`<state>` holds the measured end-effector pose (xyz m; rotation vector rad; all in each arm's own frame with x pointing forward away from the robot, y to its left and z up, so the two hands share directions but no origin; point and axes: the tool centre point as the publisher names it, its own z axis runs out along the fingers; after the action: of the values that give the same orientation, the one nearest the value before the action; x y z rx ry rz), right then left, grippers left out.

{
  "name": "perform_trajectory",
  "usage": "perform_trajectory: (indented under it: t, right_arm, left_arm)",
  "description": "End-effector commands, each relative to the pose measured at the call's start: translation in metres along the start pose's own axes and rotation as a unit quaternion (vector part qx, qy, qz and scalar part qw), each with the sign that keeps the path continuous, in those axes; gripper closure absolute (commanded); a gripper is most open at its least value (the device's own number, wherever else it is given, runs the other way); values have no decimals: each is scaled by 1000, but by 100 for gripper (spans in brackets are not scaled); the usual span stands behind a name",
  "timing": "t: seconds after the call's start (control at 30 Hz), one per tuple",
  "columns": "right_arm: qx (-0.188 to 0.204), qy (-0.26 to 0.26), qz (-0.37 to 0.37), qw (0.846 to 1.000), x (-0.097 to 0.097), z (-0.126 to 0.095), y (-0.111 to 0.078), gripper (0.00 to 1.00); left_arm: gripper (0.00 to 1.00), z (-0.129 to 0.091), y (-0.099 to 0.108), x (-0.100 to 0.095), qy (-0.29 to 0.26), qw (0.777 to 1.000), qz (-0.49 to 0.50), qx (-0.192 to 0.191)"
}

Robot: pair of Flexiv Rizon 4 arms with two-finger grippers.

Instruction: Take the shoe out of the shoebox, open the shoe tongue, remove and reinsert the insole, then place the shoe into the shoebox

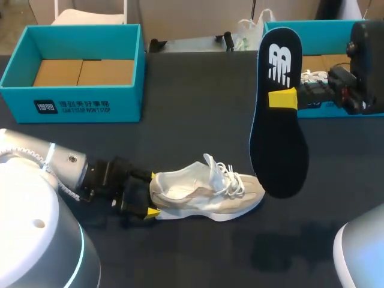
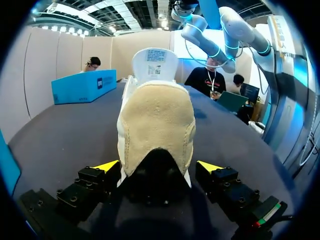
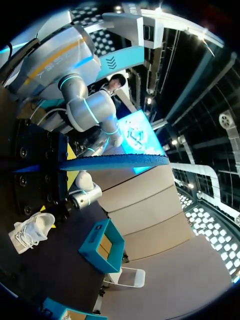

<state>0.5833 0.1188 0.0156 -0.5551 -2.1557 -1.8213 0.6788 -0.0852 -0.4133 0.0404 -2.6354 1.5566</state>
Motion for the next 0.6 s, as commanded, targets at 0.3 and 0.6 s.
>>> perform_trajectory:
  t: [0.3,0.6]
  right_arm:
    - [1,0,1,1000,-1,2,1,100]
    - [1,0,1,1000,-1,2,1,100]
  left_arm:
    - [0,-7,1,5,1,1000,-2,-26]
    - [0,-29,1,4,19,994,-16,-108]
